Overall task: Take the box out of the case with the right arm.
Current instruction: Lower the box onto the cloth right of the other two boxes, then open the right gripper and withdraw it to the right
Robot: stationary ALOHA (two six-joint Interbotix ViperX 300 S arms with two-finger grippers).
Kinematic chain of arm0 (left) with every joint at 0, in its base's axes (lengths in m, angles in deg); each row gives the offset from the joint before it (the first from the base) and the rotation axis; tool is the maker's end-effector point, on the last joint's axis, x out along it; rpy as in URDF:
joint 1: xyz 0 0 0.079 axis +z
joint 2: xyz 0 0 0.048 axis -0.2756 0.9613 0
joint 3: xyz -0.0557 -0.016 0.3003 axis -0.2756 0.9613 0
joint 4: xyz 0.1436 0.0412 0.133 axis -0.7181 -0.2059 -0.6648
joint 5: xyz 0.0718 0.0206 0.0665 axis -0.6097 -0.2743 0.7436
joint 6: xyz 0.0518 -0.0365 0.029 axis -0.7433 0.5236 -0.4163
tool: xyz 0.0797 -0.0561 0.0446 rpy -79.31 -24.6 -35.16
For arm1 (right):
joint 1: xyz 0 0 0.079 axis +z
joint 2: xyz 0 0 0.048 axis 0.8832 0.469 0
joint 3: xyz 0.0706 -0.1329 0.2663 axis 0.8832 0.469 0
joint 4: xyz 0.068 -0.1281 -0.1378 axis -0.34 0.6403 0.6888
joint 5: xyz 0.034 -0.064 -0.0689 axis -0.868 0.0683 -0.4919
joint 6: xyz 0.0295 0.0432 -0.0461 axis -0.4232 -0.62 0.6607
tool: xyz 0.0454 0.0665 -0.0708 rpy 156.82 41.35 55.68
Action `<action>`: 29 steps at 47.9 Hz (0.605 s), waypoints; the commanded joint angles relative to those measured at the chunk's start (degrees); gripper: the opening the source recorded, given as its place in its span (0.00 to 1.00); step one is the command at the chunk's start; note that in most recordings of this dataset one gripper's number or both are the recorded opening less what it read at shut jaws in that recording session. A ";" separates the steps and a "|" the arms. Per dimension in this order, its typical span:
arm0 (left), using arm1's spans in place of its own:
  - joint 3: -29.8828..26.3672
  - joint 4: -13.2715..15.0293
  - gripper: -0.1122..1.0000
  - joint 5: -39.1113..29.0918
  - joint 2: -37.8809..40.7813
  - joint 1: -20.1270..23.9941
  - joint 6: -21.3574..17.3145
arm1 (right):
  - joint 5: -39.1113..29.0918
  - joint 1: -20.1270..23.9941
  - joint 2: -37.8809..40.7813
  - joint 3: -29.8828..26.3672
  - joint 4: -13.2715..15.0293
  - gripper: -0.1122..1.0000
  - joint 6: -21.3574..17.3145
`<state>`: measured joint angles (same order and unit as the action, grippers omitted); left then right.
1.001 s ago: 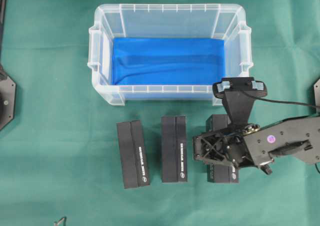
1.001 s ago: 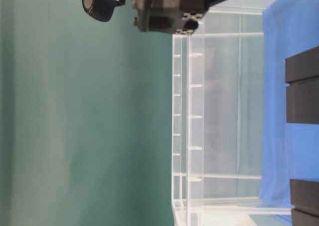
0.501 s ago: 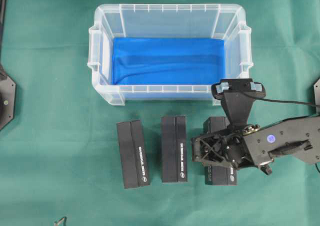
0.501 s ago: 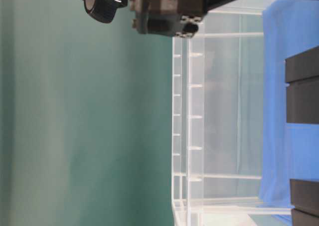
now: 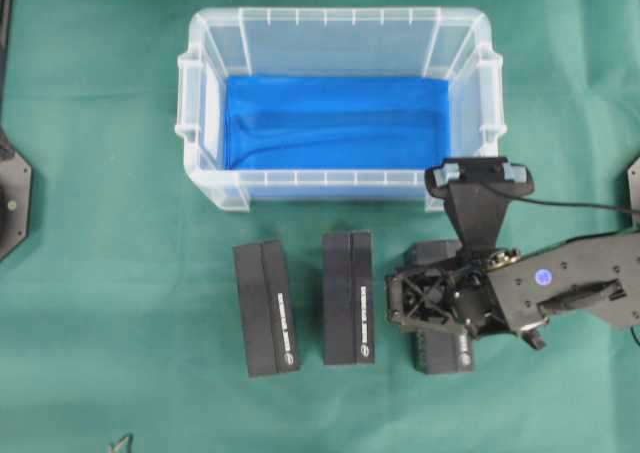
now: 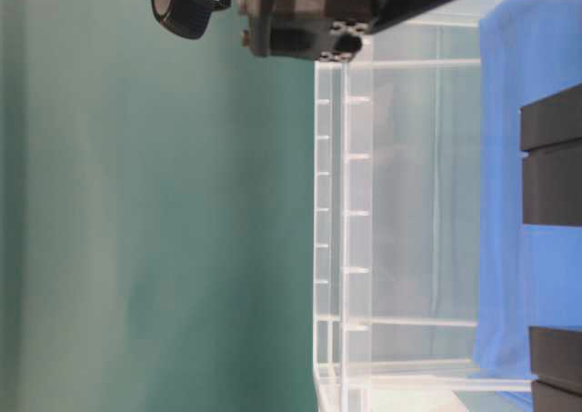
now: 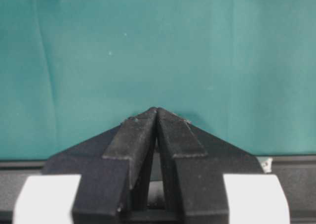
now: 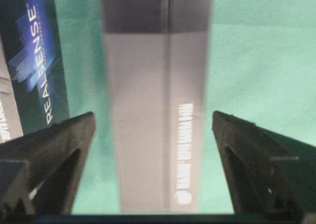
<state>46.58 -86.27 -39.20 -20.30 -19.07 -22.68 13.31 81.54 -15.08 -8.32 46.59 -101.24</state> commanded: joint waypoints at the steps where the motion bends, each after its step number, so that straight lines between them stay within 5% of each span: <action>1: -1.49 0.00 0.12 0.26 0.09 0.18 0.00 | -0.18 0.26 -0.97 -0.97 0.09 0.90 0.00; 15: -1.49 0.00 0.12 0.26 0.09 0.18 0.00 | -2.11 0.26 -1.67 -3.25 0.44 0.90 0.09; 29: -1.49 0.00 0.12 0.26 0.09 0.18 0.00 | -16.70 0.18 -3.78 -12.66 3.87 0.90 1.23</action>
<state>46.58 -86.27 -39.20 -20.30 -19.07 -22.68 0.57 81.54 -16.66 -17.46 49.67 -100.37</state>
